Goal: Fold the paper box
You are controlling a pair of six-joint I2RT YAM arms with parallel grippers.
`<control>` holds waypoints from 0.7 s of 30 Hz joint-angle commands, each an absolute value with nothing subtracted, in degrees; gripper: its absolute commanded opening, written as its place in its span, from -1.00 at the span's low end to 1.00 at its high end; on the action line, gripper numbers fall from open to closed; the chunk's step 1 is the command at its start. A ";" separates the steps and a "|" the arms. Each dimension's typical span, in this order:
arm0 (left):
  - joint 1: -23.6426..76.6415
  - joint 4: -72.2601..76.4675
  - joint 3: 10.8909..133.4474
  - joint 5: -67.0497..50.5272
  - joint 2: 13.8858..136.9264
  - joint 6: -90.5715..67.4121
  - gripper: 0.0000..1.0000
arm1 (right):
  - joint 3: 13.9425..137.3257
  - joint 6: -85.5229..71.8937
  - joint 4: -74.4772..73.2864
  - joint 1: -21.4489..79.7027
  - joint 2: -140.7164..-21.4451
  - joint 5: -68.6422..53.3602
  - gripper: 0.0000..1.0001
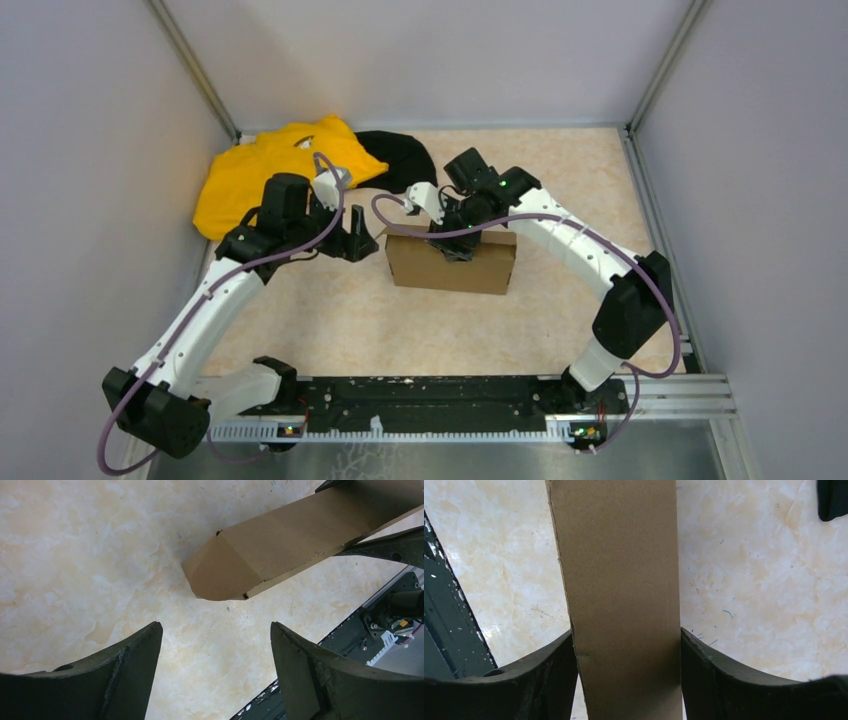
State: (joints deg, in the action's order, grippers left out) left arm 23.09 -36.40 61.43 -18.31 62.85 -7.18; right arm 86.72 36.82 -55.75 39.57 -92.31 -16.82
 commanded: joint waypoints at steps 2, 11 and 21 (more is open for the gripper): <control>22.94 -33.51 60.12 -19.61 61.18 -4.28 0.70 | 87.91 36.12 -54.45 39.22 -90.19 -18.34 0.08; 25.11 -31.12 60.74 -18.09 65.27 -2.61 0.25 | 83.97 34.52 -52.30 39.19 -87.10 -20.40 0.07; 29.77 -29.16 60.68 -15.11 66.79 -1.30 0.28 | 83.74 34.19 -52.08 39.27 -86.85 -20.37 0.06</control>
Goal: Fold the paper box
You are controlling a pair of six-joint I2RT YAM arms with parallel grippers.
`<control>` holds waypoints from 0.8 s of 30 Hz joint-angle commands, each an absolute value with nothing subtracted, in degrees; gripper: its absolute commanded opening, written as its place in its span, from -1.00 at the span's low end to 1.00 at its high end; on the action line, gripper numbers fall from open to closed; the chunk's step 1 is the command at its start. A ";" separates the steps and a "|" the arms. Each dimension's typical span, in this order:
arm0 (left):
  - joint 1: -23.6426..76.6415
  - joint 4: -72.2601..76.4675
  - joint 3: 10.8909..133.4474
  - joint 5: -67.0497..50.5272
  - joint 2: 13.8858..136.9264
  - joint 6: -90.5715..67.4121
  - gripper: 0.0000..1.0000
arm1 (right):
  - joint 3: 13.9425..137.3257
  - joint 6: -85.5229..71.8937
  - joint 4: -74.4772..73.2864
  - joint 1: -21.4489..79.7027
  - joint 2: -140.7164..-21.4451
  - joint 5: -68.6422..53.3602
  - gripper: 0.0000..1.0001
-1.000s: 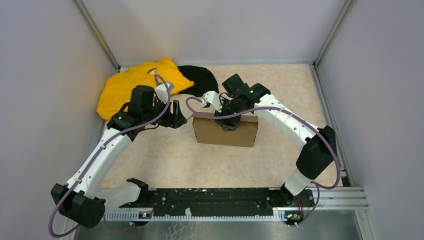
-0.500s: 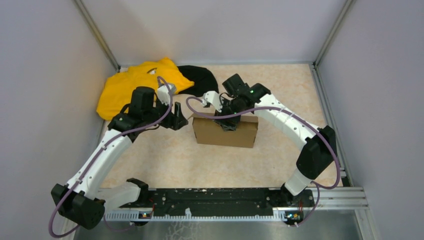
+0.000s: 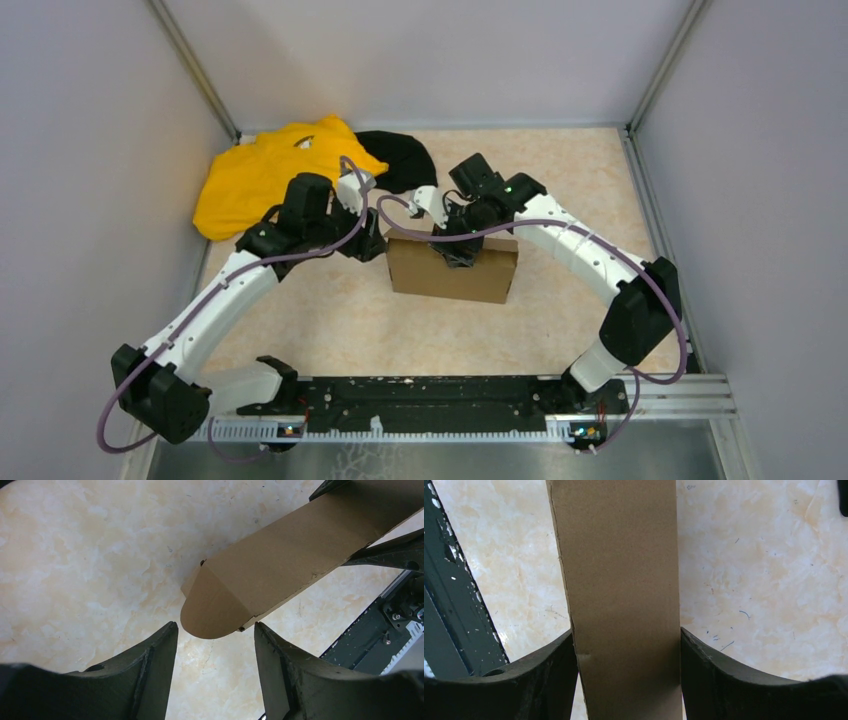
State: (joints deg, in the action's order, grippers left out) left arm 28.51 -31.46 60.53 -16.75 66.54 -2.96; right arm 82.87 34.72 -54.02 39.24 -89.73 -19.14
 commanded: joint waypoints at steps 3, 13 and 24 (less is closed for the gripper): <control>30.62 -28.09 60.40 -13.83 66.60 -1.10 0.23 | 83.80 34.30 -52.12 39.22 -86.83 -20.22 0.05; 30.94 -27.01 60.16 -11.73 68.26 -1.06 -0.07 | 83.61 34.36 -52.05 39.23 -86.92 -20.43 0.02; 31.09 -26.87 60.50 -10.58 69.17 -1.30 -0.26 | 83.50 34.51 -51.91 39.28 -86.88 -20.13 0.01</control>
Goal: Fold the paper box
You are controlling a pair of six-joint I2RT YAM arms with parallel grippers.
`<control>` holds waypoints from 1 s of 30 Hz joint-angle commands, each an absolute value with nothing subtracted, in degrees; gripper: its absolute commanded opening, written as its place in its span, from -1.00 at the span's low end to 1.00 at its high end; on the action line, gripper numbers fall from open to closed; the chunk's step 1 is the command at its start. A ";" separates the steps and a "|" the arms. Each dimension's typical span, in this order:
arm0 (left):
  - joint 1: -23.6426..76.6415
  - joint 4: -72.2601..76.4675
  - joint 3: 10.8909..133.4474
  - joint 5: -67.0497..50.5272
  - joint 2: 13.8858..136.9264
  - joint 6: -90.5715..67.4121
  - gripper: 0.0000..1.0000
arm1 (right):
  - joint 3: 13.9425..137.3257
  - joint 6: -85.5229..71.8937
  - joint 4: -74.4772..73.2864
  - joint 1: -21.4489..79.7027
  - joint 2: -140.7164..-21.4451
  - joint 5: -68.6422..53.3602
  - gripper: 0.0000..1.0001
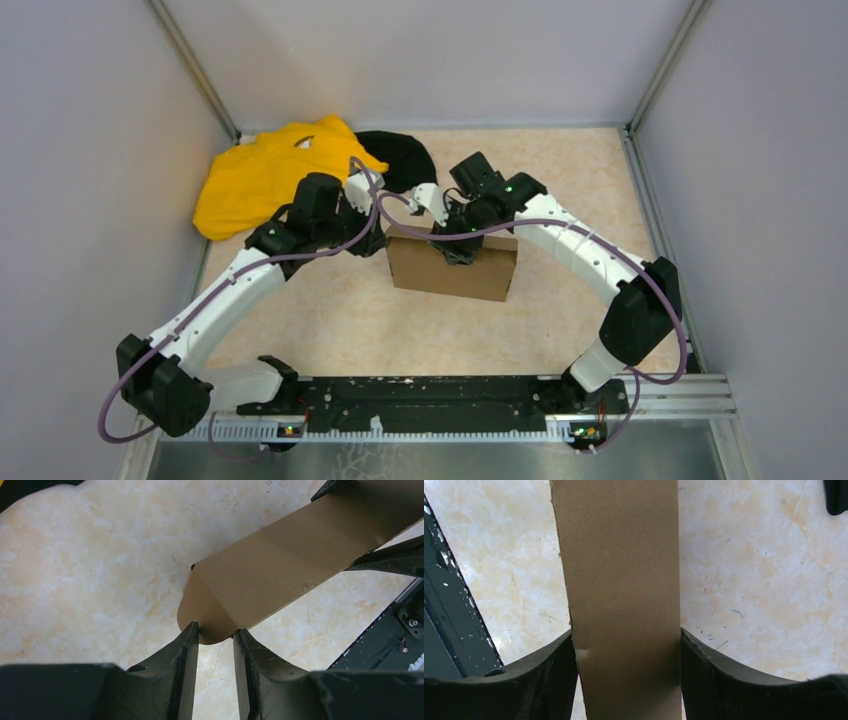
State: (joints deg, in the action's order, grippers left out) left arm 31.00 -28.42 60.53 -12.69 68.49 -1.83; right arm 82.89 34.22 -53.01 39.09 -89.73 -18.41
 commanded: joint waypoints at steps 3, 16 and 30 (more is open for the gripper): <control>31.18 -26.94 61.09 -9.95 69.42 -1.39 -0.29 | 83.43 34.46 -51.85 39.29 -86.92 -19.95 0.01; 32.73 -26.98 66.16 -8.55 71.06 -2.57 -0.23 | 83.23 34.09 -51.94 39.92 -86.80 -19.71 0.00; 34.02 -27.07 69.97 -6.59 73.25 -5.41 -0.24 | 83.99 33.57 -52.25 40.78 -85.99 -18.98 0.07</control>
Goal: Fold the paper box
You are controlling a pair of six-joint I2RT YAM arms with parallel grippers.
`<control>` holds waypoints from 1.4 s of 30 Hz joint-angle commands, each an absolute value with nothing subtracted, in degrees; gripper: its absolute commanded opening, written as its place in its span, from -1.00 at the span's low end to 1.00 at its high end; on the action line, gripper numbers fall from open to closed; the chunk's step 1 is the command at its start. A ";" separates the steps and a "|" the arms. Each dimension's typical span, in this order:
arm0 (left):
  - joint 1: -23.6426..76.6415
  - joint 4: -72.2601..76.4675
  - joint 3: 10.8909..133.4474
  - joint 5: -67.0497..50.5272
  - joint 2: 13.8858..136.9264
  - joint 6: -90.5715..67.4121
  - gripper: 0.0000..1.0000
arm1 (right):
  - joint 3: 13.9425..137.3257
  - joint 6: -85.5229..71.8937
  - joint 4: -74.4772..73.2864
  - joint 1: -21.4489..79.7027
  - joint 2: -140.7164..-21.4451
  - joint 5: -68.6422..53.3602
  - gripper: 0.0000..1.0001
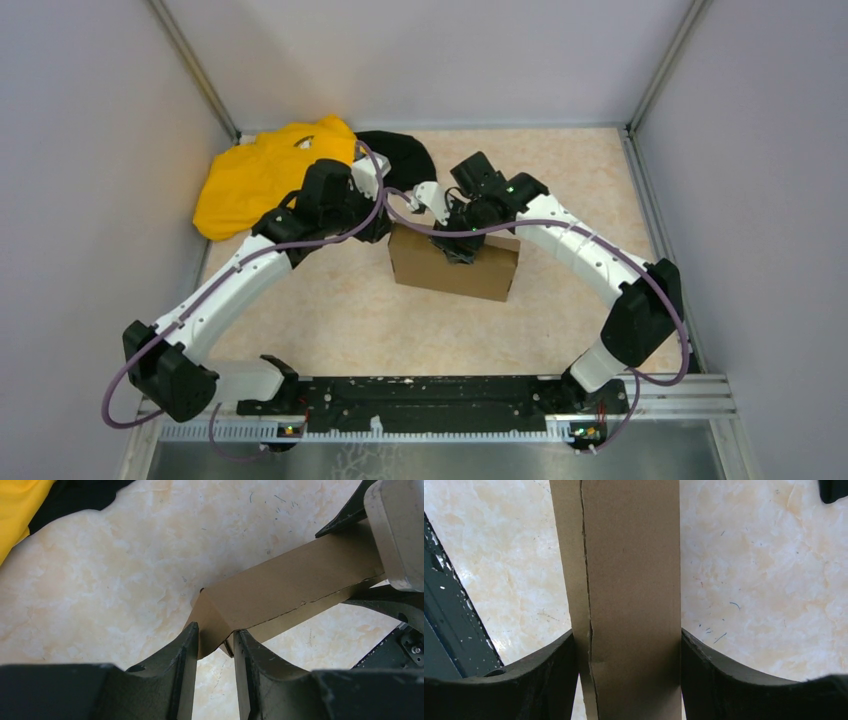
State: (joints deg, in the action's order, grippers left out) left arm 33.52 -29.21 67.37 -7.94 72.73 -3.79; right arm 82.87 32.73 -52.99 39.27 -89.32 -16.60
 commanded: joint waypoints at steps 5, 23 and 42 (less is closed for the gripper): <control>34.09 -27.91 71.20 -4.95 73.56 -6.57 -0.29 | 84.11 33.57 -52.52 40.86 -85.96 -18.90 0.07; 34.09 -30.12 72.75 -4.95 75.41 -12.16 -0.35 | 85.21 32.12 -52.70 40.96 -86.83 -16.28 0.07; 34.01 -29.80 68.43 -1.92 68.05 -5.22 0.50 | 86.22 30.76 -52.03 40.92 -87.47 -16.39 0.26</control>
